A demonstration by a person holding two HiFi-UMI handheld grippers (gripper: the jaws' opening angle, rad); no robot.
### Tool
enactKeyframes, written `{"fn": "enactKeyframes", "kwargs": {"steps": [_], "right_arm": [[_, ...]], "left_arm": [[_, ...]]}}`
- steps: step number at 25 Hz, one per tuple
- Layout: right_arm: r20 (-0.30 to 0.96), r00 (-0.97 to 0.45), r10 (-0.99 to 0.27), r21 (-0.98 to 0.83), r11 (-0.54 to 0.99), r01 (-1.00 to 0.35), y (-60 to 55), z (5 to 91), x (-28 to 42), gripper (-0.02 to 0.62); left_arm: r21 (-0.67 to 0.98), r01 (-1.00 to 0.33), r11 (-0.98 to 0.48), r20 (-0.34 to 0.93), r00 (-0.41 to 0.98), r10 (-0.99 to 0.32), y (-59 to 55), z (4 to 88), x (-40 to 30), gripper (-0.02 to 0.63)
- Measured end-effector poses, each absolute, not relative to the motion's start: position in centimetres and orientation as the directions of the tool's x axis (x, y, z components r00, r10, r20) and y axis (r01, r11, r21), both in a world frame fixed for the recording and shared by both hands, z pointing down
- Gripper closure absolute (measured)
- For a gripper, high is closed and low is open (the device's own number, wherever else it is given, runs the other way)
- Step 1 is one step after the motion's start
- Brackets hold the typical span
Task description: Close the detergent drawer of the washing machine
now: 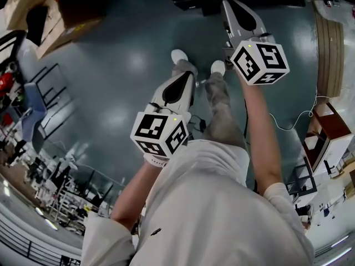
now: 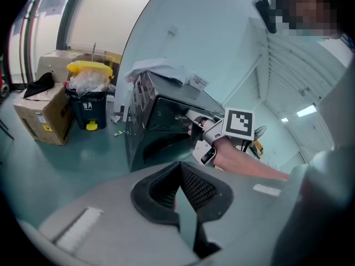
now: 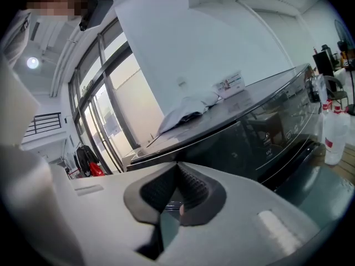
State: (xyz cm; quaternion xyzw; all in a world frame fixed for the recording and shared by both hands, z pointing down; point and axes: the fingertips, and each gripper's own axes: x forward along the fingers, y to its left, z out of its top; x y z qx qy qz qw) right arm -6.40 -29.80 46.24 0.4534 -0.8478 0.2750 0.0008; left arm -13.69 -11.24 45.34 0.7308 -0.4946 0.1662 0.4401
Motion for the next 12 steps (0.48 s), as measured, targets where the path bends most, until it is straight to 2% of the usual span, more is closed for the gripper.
{"fn": "enactKeyframes", "kwargs": {"steps": [12], "right_arm": [[0.278, -0.561, -0.78, -0.479, 0.394, -0.785, -31.3, 46.4, -6.8, 0.594]], "left_arm": [[0.48, -0.865, -0.146, 0.68, 0.472, -0.561, -11.8, 45.3, -13.0, 0.591]]}}
